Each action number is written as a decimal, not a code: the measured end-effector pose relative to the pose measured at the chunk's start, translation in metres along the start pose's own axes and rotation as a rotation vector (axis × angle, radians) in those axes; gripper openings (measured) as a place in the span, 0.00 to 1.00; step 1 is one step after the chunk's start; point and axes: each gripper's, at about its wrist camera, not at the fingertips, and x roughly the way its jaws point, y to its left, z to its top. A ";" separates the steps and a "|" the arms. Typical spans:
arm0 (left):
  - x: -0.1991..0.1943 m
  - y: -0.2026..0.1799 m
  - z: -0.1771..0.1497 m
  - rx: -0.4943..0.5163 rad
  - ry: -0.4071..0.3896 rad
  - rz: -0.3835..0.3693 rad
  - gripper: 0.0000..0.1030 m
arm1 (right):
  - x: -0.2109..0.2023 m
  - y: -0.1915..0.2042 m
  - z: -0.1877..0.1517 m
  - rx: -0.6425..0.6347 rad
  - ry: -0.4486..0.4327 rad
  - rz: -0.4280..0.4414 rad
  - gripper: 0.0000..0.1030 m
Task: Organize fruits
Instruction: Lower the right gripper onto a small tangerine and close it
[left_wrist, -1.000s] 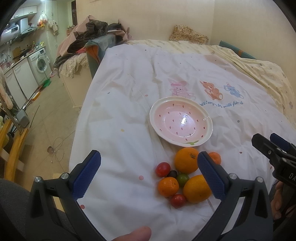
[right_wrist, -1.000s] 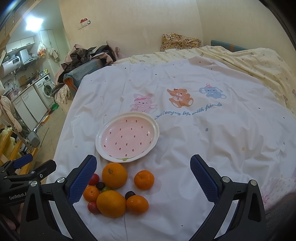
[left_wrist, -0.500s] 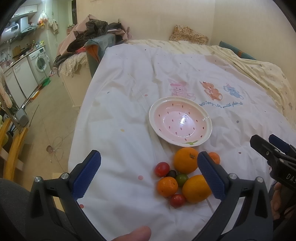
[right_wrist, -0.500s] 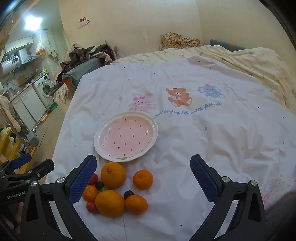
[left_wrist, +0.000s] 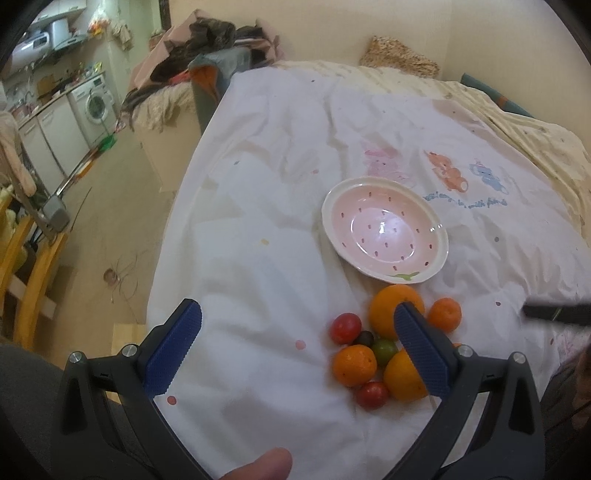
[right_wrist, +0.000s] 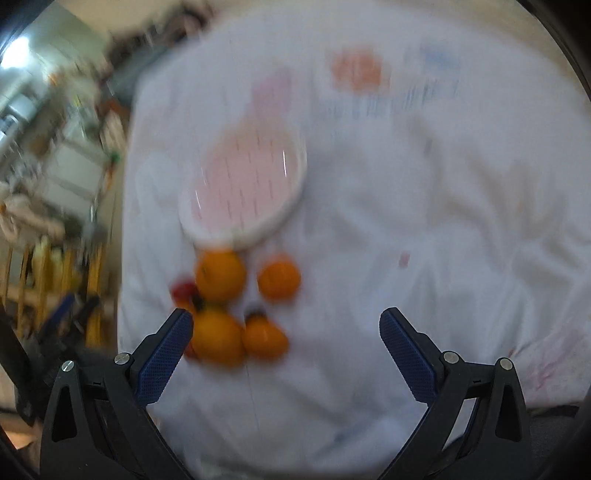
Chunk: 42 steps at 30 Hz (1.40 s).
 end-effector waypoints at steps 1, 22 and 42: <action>0.001 0.001 0.000 -0.005 0.006 0.000 1.00 | 0.013 -0.003 -0.001 0.011 0.057 0.035 0.87; 0.010 0.015 0.000 -0.065 0.053 0.000 1.00 | 0.084 0.011 -0.011 -0.018 0.251 0.079 0.42; 0.062 -0.026 -0.023 0.010 0.416 -0.117 0.70 | 0.005 -0.012 -0.006 0.085 -0.056 0.161 0.41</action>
